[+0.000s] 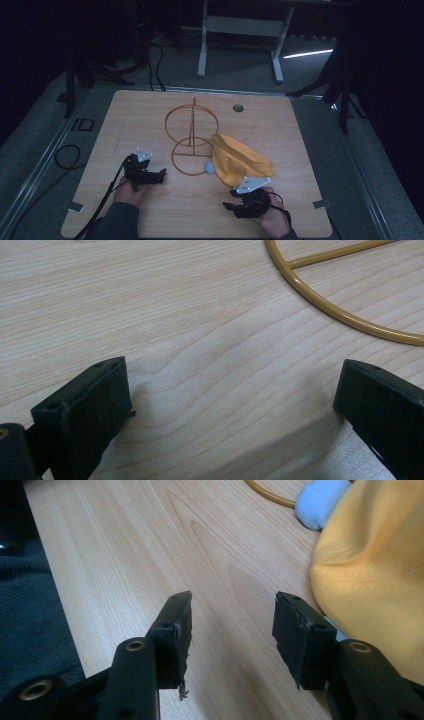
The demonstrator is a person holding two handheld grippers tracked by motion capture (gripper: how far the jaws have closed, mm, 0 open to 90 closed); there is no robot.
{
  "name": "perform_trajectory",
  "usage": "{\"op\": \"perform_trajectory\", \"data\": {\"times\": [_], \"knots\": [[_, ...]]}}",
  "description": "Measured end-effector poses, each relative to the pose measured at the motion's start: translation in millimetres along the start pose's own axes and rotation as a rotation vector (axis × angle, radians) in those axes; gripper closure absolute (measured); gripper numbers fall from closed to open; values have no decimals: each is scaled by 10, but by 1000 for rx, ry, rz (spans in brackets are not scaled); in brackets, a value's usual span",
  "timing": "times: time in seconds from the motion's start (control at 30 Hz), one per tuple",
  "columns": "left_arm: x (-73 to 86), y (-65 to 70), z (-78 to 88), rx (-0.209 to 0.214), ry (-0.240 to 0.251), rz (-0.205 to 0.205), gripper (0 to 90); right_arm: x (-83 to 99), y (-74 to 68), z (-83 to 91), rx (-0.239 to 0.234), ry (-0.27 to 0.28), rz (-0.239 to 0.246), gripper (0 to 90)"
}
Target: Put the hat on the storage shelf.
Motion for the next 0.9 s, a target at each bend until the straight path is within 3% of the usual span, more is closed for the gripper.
{"op": "perform_trajectory", "data": {"times": [0.33,0.63,0.9], "knots": [[1,6,1,2,0,0,19,80,29,45,2,-35,25,556],[3,12,4,6,-1,-5,19,158,153,72,72,-38,19,639],[3,13,4,7,-1,-6,19,237,254,82,123,-35,-20,670]]}}
Point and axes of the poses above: each handheld gripper's, and its own axes: z roughly backward along the jaws, x roughly out of its underside, y roughly to its right, the point moved 8 cm from there along -z, roughly forward along the jaws, and after that the axes turned 12 degrees about y, right-handed, at the moved point
